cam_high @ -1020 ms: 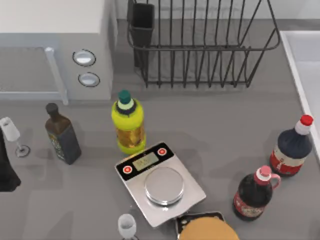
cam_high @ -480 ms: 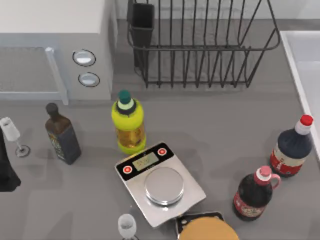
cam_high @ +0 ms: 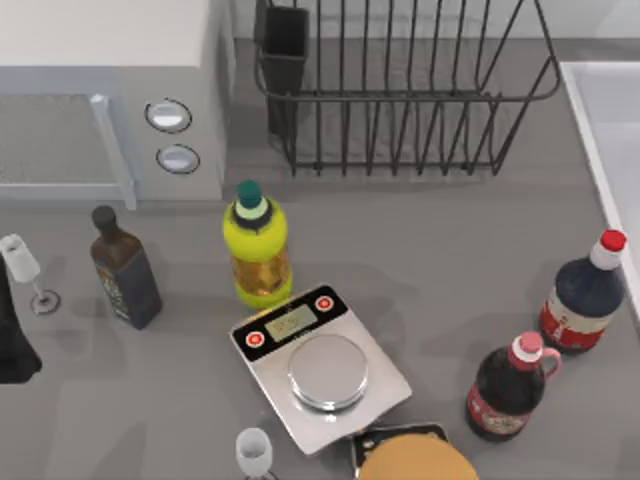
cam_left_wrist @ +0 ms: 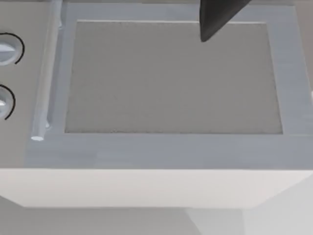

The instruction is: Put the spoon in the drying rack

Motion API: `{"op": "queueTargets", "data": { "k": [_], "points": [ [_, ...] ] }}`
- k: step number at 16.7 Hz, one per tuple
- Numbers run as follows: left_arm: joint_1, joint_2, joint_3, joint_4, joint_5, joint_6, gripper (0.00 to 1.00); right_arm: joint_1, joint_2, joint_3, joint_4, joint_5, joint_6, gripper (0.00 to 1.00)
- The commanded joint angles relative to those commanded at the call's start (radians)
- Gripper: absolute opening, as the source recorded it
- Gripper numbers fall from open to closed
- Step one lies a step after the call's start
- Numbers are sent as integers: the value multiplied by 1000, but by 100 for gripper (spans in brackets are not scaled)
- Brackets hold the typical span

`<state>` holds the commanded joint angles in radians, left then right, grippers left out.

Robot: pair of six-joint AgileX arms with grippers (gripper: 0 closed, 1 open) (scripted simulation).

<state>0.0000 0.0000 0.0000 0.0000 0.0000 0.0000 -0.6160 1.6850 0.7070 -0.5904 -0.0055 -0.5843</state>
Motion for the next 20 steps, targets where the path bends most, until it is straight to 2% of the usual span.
{"op": "queueTargets", "data": {
  "k": [10,18,20],
  "points": [
    [0,0,0,0,0,0,100,0,0,0,0,0,0,2],
    [0,0,0,0,0,0,100,0,0,0,0,0,0,0],
    [0,0,0,0,0,0,100,-3,-69,36,-79,-13,2,0]
  ]
}}
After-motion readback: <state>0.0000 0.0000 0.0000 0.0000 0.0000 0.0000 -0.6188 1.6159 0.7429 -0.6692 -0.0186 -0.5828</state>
